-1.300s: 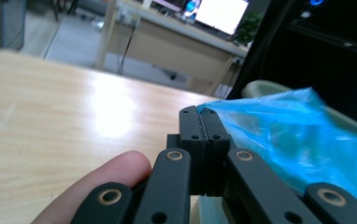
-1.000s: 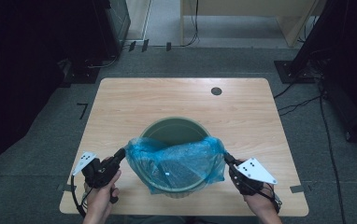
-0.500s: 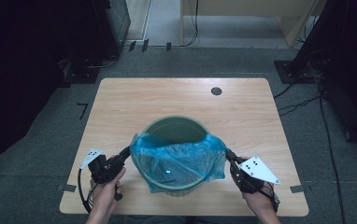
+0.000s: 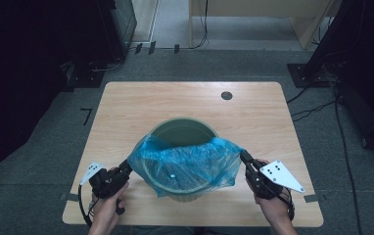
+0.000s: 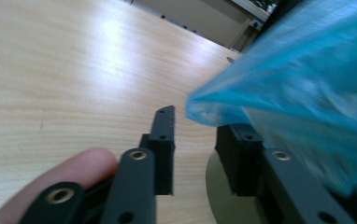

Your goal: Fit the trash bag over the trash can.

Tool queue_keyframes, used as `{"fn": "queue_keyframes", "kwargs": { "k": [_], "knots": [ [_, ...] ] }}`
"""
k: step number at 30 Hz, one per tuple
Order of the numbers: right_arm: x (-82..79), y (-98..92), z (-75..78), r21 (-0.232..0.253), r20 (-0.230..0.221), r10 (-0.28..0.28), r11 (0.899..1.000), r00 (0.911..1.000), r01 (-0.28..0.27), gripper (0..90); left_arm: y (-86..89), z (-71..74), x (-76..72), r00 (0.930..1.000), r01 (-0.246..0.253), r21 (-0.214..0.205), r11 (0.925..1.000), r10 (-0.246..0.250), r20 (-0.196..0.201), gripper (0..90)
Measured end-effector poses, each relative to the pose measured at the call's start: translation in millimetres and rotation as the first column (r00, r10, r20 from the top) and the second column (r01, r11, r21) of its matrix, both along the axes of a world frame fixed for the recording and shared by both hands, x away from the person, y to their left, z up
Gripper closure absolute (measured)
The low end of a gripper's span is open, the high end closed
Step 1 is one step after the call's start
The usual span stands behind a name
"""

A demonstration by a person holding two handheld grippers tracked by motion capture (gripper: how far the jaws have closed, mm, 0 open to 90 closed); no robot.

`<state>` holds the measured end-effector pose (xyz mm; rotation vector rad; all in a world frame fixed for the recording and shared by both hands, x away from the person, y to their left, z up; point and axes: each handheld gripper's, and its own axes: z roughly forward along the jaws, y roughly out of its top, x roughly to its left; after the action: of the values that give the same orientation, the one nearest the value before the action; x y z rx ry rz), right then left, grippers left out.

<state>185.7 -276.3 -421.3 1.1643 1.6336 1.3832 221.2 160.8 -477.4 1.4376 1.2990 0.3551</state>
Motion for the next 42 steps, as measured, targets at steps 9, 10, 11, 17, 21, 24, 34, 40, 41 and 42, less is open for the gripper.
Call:
{"fn": "queue_keyframes", "kwargs": {
  "k": [9, 10, 11, 17, 21, 24, 34, 40, 41, 42],
  "knots": [
    [-4.1, 2.0, 0.1, -0.002, 0.000, 0.013, 1.000, 0.9999, -0.013, 90.0, -36.5, -15.6, -20.7, 0.9774, 0.199, 0.192, 0.9611, -0.209, 0.032, 48.1],
    [-4.3, 2.5, 1.0, 0.000, 0.004, 0.016, 1.000, 0.9999, -0.016, 90.0, -38.0, -12.5, -23.0, 0.9754, 0.198, 0.192, 0.9611, -0.213, 0.057, 48.1],
    [-4.9, 2.9, 2.0, 0.002, 0.008, 0.019, 1.000, 0.9998, -0.019, 90.0, -38.1, -9.9, -24.6, 0.9739, 0.196, 0.185, 0.9631, -0.213, 0.079, 49.9],
    [-12.1, 5.4, 10.0, -0.005, 0.043, 0.036, 0.999, 0.9984, -0.035, 90.0, -22.6, 13.2, -42.2, 0.9364, 0.230, 0.099, 0.9683, -0.247, 0.249, 47.1],
    [-17.7, 5.1, 18.9, 0.003, 0.070, 0.044, 0.999, 0.9966, -0.044, 90.0, -13.8, 31.4, -59.1, 0.8909, 0.265, 0.097, 0.9592, -0.283, 0.356, 45.6],
    [-21.9, 4.7, 28.3, 0.010, 0.095, 0.053, 0.998, 0.9941, -0.055, 90.0, -10.0, 49.3, -68.1, 0.8687, 0.253, 0.102, 0.9621, -0.272, 0.414, 45.3],
    [-20.2, -0.2, 60.0, 0.024, 0.162, 0.047, 0.998, 0.9857, -0.051, 89.9, -19.5, 115.2, -63.5, 0.8316, 0.176, 0.120, 0.9770, -0.213, 0.513, 44.4],
    [-11.0, -2.0, 74.5, 0.004, 0.156, 0.055, 0.998, 0.9862, -0.056, 88.4, -21.7, 144.1, -45.4, 0.8293, 0.129, 0.093, 0.9872, -0.159, 0.536, 42.6],
    [-9.5, -2.4, 75.1, 0.004, 0.150, 0.056, 0.998, 0.9871, -0.057, 87.4, -21.5, 145.8, -41.3, 0.8298, 0.126, 0.088, 0.9881, -0.154, 0.537, 42.3],
    [-7.3, -2.8, 75.5, 0.007, 0.137, 0.061, 0.998, 0.9887, -0.062, 86.3, -21.7, 146.7, -36.8, 0.8342, 0.114, 0.087, 0.9897, -0.143, 0.533, 41.9]
  ]
}}
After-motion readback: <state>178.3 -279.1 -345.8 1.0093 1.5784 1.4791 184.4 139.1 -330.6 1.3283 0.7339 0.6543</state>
